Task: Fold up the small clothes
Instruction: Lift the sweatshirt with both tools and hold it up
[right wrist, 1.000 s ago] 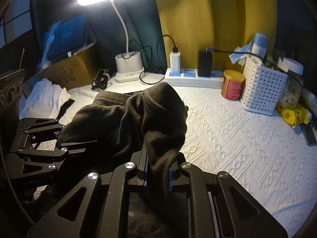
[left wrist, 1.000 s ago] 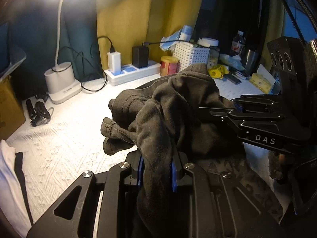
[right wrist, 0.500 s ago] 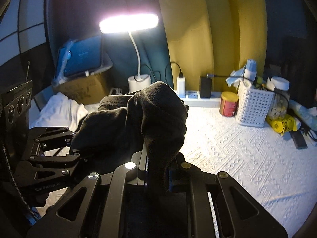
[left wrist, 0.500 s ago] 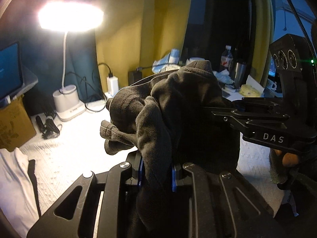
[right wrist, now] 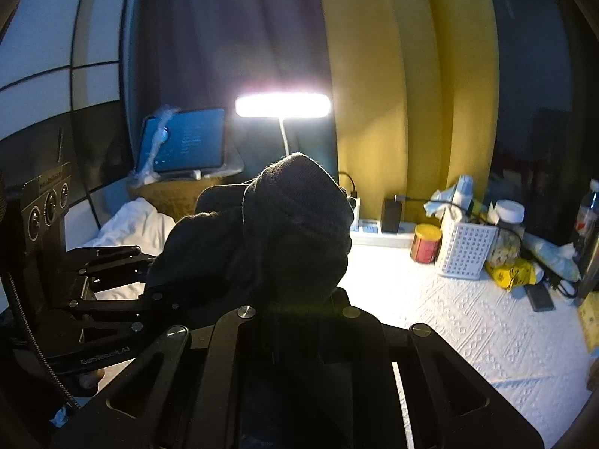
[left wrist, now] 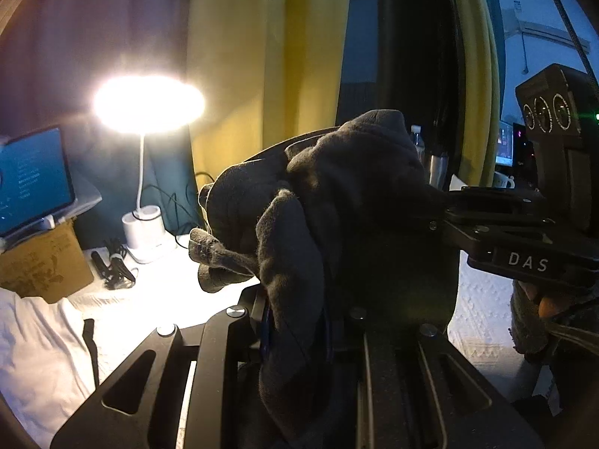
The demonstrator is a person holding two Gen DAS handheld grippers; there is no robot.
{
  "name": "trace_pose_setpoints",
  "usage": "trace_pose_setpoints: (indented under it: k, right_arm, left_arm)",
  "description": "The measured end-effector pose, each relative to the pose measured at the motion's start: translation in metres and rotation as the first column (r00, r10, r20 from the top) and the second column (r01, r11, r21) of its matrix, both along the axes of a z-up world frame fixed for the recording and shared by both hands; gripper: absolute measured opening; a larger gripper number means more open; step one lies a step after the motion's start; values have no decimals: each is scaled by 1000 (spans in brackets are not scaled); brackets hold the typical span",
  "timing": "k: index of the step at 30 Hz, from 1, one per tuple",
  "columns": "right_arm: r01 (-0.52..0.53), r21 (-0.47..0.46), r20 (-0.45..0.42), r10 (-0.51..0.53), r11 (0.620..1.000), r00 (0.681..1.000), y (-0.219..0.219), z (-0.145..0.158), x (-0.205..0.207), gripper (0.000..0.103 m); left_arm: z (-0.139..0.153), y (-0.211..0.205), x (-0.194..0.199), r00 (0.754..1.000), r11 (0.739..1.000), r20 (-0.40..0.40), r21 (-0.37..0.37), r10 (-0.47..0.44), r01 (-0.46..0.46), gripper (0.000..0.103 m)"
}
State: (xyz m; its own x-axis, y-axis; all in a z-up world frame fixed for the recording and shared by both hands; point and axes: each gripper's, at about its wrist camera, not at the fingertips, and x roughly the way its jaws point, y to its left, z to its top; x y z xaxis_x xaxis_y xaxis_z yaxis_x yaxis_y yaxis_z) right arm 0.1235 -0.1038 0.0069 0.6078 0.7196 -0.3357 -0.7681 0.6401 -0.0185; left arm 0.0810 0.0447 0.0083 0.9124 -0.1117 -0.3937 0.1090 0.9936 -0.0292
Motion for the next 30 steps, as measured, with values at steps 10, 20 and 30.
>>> trace_pose_setpoints:
  k: [10, 20, 30]
  right_arm:
    - [-31, 41, 106, 27, 999, 994, -7, 26, -48, 15]
    - [-110, 71, 213, 92, 991, 973, 1, 51, -96, 15]
    - [-221, 84, 299, 187, 972, 936, 25, 73, -136, 14]
  left_arm:
    - [23, 2, -41, 995, 1000, 103, 5, 18, -18, 18]
    - [47, 19, -85, 976, 997, 205, 11, 70, -74, 18]
    - [64, 52, -127, 945, 985, 285, 24, 159, -173, 18]
